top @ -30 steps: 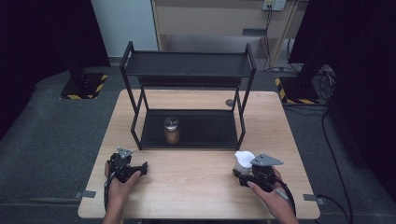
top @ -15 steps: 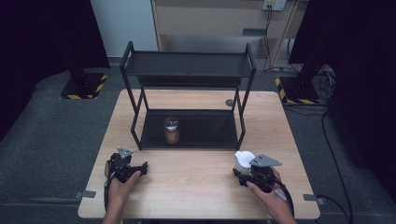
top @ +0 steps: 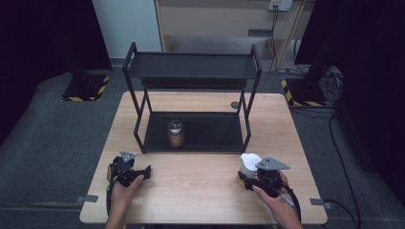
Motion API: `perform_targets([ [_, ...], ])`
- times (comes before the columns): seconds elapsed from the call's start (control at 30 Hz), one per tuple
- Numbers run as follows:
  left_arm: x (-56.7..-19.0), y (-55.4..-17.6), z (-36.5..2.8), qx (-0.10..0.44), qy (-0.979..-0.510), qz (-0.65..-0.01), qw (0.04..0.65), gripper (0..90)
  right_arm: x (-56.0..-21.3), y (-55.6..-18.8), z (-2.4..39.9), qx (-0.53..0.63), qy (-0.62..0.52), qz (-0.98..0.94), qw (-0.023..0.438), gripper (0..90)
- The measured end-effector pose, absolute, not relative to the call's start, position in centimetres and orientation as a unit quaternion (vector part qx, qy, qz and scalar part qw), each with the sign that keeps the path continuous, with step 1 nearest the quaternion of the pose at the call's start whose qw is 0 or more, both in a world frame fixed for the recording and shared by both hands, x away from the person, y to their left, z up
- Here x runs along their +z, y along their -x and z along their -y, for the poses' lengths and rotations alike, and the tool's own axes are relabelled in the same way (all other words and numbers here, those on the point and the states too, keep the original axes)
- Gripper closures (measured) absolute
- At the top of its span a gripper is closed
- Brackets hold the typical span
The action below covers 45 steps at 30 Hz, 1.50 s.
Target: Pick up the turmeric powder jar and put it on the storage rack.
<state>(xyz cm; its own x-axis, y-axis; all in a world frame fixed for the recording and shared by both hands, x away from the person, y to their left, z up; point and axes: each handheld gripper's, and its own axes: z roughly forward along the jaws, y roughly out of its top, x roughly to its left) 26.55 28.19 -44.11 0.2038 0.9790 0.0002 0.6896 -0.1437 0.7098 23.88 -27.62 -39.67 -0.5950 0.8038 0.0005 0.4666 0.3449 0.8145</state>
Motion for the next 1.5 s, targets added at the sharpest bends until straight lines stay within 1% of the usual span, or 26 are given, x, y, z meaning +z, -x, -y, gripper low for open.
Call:
perform_targets([
  [0.43,-44.1,-26.6,-28.2,0.243,-0.716,-0.582,0.298,0.0,-37.5,-24.5,25.6,0.408,-0.386,-0.802,0.203,31.5],
  [0.9,-44.1,-26.6,-28.2,0.243,-0.716,-0.582,0.298,0.0,-36.3,-26.1,23.4,0.409,-0.396,-0.798,0.196,31.5],
  [1.5,-44.1,-26.6,-28.2,0.243,-0.716,-0.583,0.298,0.0,-36.3,-28.8,19.4,0.403,-0.401,-0.799,0.197,31.5],
])
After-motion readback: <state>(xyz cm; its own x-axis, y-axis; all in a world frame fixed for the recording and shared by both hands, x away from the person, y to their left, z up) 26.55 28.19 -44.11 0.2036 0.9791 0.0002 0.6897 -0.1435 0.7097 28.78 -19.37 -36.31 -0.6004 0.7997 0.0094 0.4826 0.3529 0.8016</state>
